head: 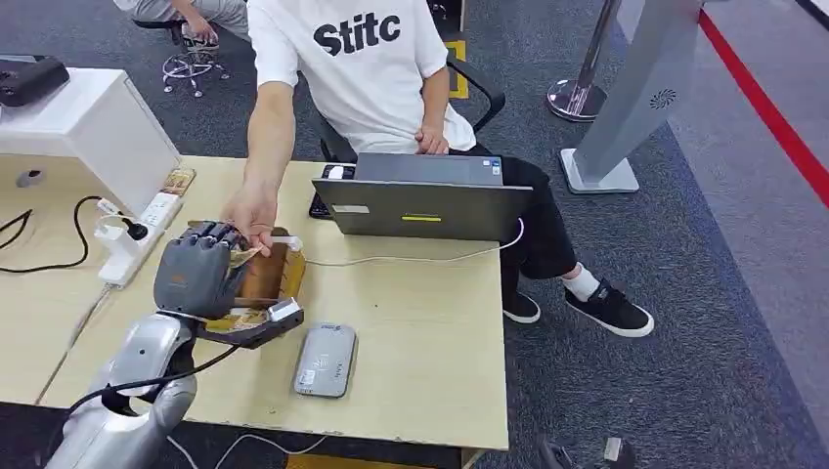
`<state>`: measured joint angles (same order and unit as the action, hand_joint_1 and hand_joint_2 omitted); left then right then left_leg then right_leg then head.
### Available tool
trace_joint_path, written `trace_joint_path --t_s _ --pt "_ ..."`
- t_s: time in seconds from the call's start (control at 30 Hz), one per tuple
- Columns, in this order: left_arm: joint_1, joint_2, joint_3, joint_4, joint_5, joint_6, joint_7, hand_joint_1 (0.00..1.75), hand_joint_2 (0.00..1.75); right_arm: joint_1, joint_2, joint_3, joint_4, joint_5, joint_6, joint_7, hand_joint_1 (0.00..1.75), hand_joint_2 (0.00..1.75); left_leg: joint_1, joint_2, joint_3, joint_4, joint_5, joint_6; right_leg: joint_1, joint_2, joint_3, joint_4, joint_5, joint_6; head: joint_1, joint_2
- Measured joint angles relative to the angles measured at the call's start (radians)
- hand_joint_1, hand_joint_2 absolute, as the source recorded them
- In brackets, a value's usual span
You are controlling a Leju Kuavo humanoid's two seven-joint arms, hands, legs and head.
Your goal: Pass the card to the sensor for recognition and then transmit it.
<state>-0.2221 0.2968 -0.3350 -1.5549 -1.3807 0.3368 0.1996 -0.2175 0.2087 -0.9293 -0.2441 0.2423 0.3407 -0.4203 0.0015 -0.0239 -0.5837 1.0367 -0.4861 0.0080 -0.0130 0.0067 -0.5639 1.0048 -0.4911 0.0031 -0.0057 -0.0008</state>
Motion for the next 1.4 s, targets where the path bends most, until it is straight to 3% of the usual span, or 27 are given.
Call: trace_joint_path --t_s 0.1,0.23,0.43,0.57,0.7,0.87,0.93,0.97,1.0,1.07,1.23,1.4 --pt "-0.013 0.004 -0.011 0.003 -0.100 0.000 0.006 1.75 1.75 -0.008 0.002 0.018 0.000 0.022 -0.016 -0.021 0.00 1.75 0.000 0.000 0.000 0.000 0.000 0.000 0.000 0.000 0.000 0.000 0.000 0.000 0.000 0.000" --pt "-0.014 -0.014 -0.011 0.015 -0.151 -0.010 -0.087 1.75 1.75 -0.010 0.005 0.030 0.001 0.035 -0.026 -0.036 0.00 1.75 0.000 0.000 0.000 0.000 0.000 0.000 0.000 0.000 0.000 0.000 0.000 0.000 0.000 0.000" --pt "0.000 -0.044 -0.011 0.043 -0.077 -0.054 -0.289 1.75 1.75 -0.010 0.006 0.039 0.001 0.040 -0.029 -0.054 0.00 1.75 0.000 0.000 0.000 0.000 0.000 0.000 0.000 0.000 0.000 0.000 0.000 0.000 0.000 0.000" --pt "0.007 -0.051 -0.011 0.055 0.019 -0.120 -0.374 1.75 1.75 -0.010 0.006 0.039 0.001 0.041 -0.027 -0.060 0.00 1.75 0.000 0.000 0.000 0.000 0.000 0.000 0.000 0.000 0.000 0.000 0.000 0.000 0.000 0.000" --pt "0.010 -0.046 -0.013 0.065 0.048 -0.148 -0.378 1.52 1.75 -0.010 0.006 0.040 0.001 0.041 -0.026 -0.061 0.00 1.75 0.000 0.000 0.000 0.000 0.000 0.000 0.000 0.000 0.000 0.000 0.000 0.000 0.000 0.000" --pt "0.010 0.005 -0.038 0.119 0.136 -0.246 -0.399 1.54 1.75 -0.010 0.006 0.041 0.001 0.043 -0.019 -0.060 0.00 1.75 0.000 0.000 0.000 0.000 0.000 0.000 0.000 0.000 0.000 0.000 0.000 0.000 0.000 0.000" --pt "0.015 0.010 -0.039 0.125 0.150 -0.254 -0.401 1.48 1.75 -0.009 0.006 0.042 0.001 0.043 -0.018 -0.059 0.00 1.75 0.000 0.000 0.000 0.000 0.000 0.000 0.000 0.000 0.000 0.000 0.000 0.000 0.000 0.000" --pt "0.015 0.013 -0.040 0.126 0.157 -0.255 -0.401 1.52 1.75 -0.009 0.006 0.042 0.001 0.044 -0.017 -0.058 0.00 1.75 0.000 -0.001 -0.001 0.000 0.000 0.000 0.000 0.000 0.000 0.000 0.000 0.000 0.000 0.000" --pt "0.015 0.016 -0.040 0.130 0.165 -0.257 -0.401 1.68 1.75 -0.010 0.006 0.042 0.001 0.044 -0.016 -0.058 0.00 1.75 0.001 -0.001 -0.001 0.000 0.000 0.000 0.000 0.000 0.000 0.000 0.000 0.000 0.000 0.000" --pt "0.014 0.027 -0.045 0.156 0.186 -0.264 -0.404 1.75 1.75 -0.010 0.006 0.046 0.001 0.048 -0.014 -0.056 0.00 1.75 0.000 0.000 0.000 0.000 0.000 0.000 0.000 0.001 0.000 0.000 0.000 0.000 0.000 0.000" --pt "0.017 0.049 -0.064 0.203 0.191 -0.209 -0.424 1.75 1.75 -0.011 0.008 0.060 0.001 0.053 -0.013 -0.057 0.00 1.75 0.000 -0.002 -0.001 0.000 0.000 0.000 0.000 -0.001 0.000 0.000 0.000 0.000 0.000 0.000" --pt "0.017 0.019 -0.096 0.214 0.125 -0.108 -0.433 1.75 1.75 -0.015 0.012 0.064 0.001 0.057 -0.013 -0.057 0.00 1.75 0.000 -0.001 0.000 0.000 0.000 0.000 0.000 -0.001 0.000 0.000 0.000 0.000 0.000 0.000"
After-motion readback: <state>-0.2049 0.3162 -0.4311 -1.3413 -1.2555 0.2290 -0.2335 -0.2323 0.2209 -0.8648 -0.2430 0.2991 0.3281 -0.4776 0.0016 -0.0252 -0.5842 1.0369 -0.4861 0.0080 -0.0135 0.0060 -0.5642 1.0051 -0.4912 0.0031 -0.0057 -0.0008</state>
